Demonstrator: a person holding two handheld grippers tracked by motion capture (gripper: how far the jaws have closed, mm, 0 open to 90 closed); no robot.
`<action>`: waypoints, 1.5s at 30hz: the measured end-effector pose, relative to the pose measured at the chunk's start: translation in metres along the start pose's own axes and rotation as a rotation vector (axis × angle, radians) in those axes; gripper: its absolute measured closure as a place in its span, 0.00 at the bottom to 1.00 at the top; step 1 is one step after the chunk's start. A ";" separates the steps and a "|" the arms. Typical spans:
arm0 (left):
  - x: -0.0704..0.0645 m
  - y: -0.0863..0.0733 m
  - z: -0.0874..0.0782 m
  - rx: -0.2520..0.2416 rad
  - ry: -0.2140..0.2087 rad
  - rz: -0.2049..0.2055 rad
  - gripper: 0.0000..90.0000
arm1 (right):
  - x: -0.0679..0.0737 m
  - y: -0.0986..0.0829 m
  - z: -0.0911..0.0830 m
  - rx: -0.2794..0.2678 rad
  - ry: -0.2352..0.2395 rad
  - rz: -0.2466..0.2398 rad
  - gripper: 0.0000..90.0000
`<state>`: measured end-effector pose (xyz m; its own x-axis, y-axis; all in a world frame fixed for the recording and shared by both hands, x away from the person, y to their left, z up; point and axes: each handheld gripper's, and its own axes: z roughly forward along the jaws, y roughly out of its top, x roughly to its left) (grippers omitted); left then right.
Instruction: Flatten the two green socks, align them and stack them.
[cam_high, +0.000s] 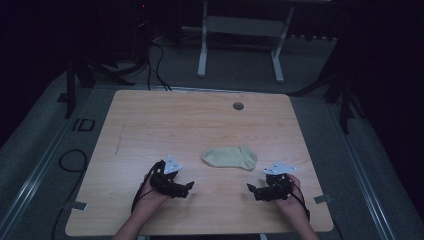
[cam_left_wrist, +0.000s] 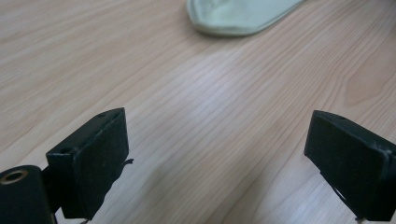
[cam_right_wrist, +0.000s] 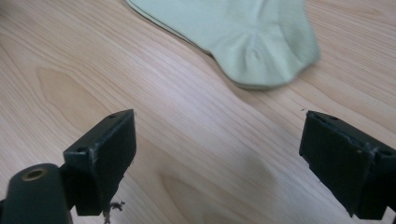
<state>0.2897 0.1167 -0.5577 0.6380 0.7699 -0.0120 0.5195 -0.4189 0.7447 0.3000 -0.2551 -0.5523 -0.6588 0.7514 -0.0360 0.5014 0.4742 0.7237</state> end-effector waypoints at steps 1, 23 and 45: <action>0.002 -0.003 -0.002 -0.001 0.002 -0.001 0.06 | 0.000 -0.002 -0.002 -0.001 -0.001 -0.001 0.12; 0.026 -0.049 -0.030 -0.015 0.058 -0.092 0.03 | -0.007 -0.051 -0.032 -0.032 -0.055 0.030 0.12; 0.035 -0.067 -0.048 -0.074 0.134 -0.138 0.03 | -0.017 -0.066 -0.040 -0.068 -0.110 0.050 0.12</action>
<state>0.2501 0.1950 -0.5760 0.4796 0.8769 -0.0325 0.5507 -0.2720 0.7891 0.2554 -0.3172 -0.5718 -0.5669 0.8207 -0.0716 0.4900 0.4057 0.7715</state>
